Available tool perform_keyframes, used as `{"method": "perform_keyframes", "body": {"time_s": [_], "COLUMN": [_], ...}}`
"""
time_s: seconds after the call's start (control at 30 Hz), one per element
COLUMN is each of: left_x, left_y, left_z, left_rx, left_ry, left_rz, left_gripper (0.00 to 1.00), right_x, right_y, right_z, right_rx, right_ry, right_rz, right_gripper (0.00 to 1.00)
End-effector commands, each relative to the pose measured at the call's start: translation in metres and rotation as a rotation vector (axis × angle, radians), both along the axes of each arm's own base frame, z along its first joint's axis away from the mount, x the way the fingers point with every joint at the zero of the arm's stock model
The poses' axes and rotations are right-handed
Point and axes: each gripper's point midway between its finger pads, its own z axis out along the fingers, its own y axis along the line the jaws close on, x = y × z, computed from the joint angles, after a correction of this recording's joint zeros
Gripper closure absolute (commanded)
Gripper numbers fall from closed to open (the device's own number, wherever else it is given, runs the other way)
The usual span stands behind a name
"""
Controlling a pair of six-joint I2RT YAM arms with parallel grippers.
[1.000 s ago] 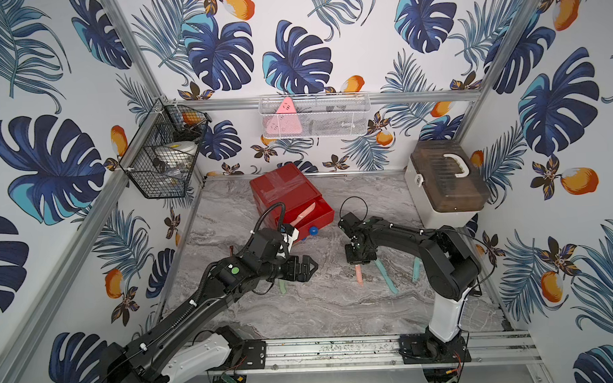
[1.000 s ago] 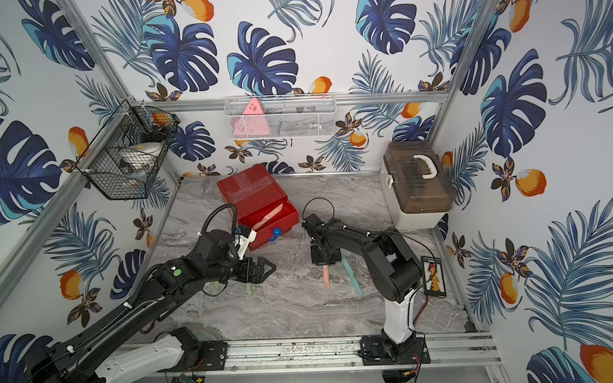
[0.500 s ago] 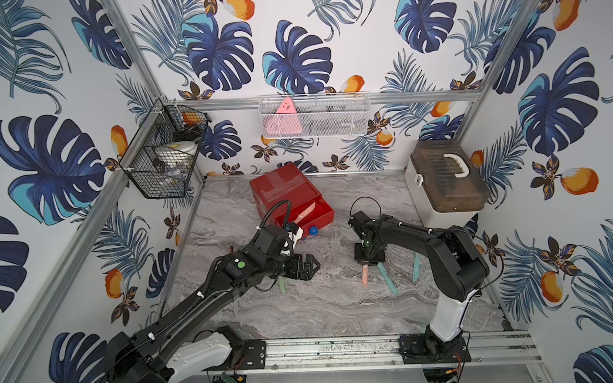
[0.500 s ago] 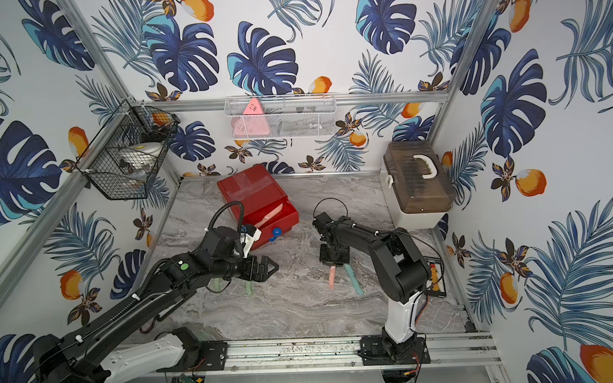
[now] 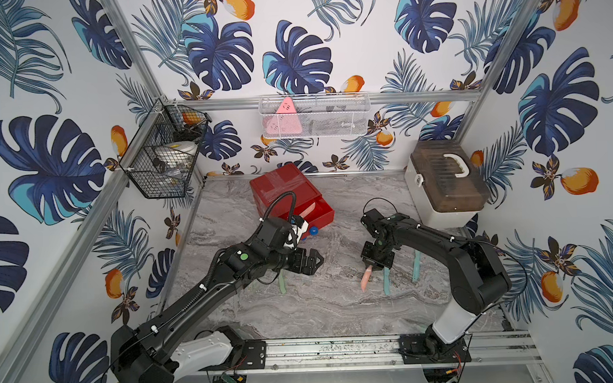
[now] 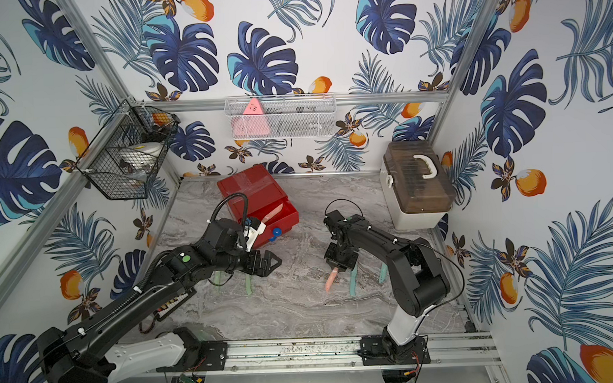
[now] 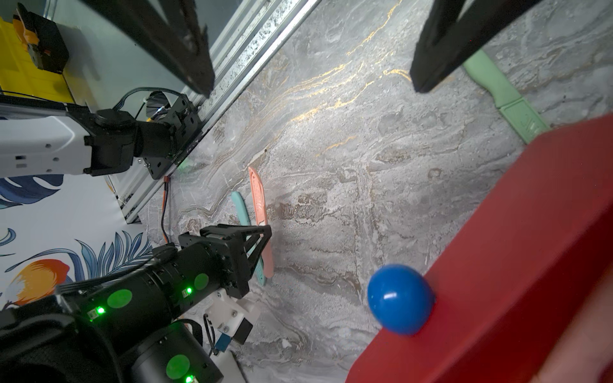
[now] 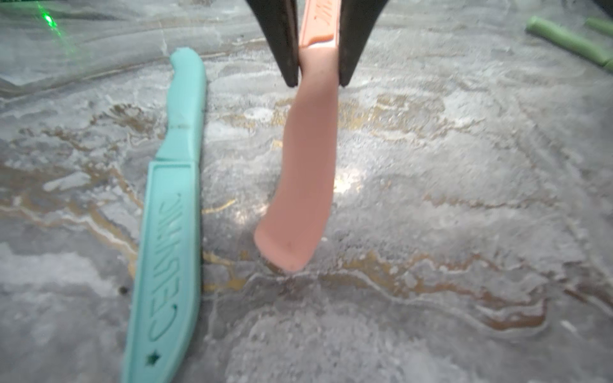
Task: Place the fruit knives into the drawer by color
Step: Pick up the fruit knife from the center of the board, then place the fruit knife in the drawer.
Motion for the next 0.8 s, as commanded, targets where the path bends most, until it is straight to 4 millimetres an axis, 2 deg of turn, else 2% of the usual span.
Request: {"method": "perform_keyframes", "body": {"time_s": [0.0,0.13,0.3,0.4,0.53,0.63,0.77], "left_x": [0.006,0.02,0.042,0.059,0.079,0.09,0.095], "left_y": [0.003,0.005,0.014,0.025,0.043,0.057,0.065], "left_z": [0.012,0.037,0.074,0.093,0.107,0.113,0.119], "left_rx": [0.051,0.076,0.077,0.053,0.057,0.058,0.043], "left_ry": [-0.047,-0.098,-0.179,-0.209,-0.228,-0.236,-0.24], "left_rz": [-0.015,0.009,0.082,0.136,0.183,0.216,0.248], "left_gripper": [0.01,0.01,0.01,0.01,0.01,0.01,0.01], "right_x": [-0.002,-0.006,-0.006,-0.005,0.004,0.016,0.036], "right_y": [0.006,0.015,0.042,0.069,0.111,0.145,0.175], "right_z": [0.03,0.072,0.13,0.166,0.205,0.226,0.239], "right_rx": [0.057,0.148,0.294,0.349,0.436,0.533,0.606], "right_ry": [-0.025,-0.08,-0.182,-0.233,-0.291,-0.308,-0.329], "right_rz": [-0.043,-0.076,-0.088,-0.049,-0.005,-0.006,-0.001], "right_gripper": [1.0,1.0,1.0,1.0,1.0,1.0,1.0]}}
